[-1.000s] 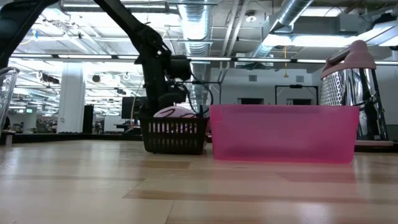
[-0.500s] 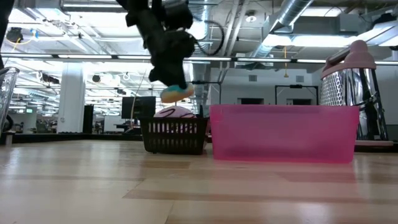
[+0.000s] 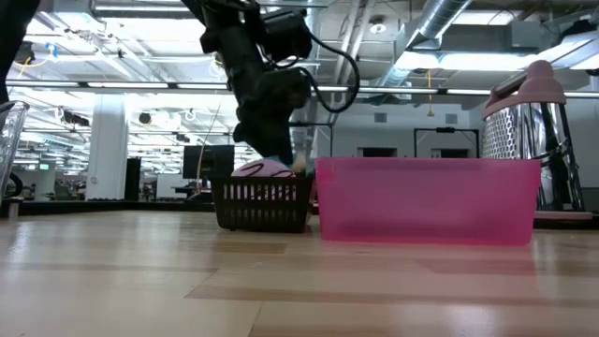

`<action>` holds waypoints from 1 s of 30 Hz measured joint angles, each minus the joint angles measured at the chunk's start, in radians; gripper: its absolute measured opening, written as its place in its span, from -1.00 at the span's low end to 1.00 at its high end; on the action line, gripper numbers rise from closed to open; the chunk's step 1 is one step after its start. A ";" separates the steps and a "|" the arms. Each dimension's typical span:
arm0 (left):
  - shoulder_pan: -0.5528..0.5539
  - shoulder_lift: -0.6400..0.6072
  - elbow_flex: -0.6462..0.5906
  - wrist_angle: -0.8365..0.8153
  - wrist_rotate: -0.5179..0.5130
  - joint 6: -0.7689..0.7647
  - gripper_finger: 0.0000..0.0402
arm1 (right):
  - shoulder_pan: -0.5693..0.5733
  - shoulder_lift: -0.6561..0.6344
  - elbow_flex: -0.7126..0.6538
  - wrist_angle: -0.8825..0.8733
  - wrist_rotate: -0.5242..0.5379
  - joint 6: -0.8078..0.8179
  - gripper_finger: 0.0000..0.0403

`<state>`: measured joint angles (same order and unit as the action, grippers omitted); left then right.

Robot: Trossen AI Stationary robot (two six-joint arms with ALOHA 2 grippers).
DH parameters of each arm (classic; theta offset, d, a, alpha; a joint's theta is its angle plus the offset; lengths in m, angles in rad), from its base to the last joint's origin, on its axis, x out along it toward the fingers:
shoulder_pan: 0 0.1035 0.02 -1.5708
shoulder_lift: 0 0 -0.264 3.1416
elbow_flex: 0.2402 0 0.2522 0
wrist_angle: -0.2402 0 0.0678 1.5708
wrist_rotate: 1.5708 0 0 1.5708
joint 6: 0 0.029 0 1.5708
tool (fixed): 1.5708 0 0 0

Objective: Pick & Place Food Item
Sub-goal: Put the blue donut into the black bin

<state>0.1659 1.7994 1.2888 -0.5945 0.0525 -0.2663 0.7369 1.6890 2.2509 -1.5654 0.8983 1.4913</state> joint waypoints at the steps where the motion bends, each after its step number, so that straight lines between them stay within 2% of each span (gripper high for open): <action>1: -0.006 0.005 0.000 -0.004 0.001 -0.001 -0.27 | 0.005 0.000 0.000 0.001 0.000 0.002 0.11; 13: -0.089 0.015 0.000 0.015 -0.025 -0.039 -0.27 | 0.037 0.002 0.000 0.002 0.020 0.013 0.11; 30: -0.088 0.015 0.000 0.023 -0.012 -0.088 -0.27 | 0.076 0.002 0.000 0.003 0.043 0.036 0.11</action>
<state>0.0782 1.8149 1.2888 -0.5714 0.0401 -0.3548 0.8127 1.6905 2.2513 -1.5620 0.9414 1.5271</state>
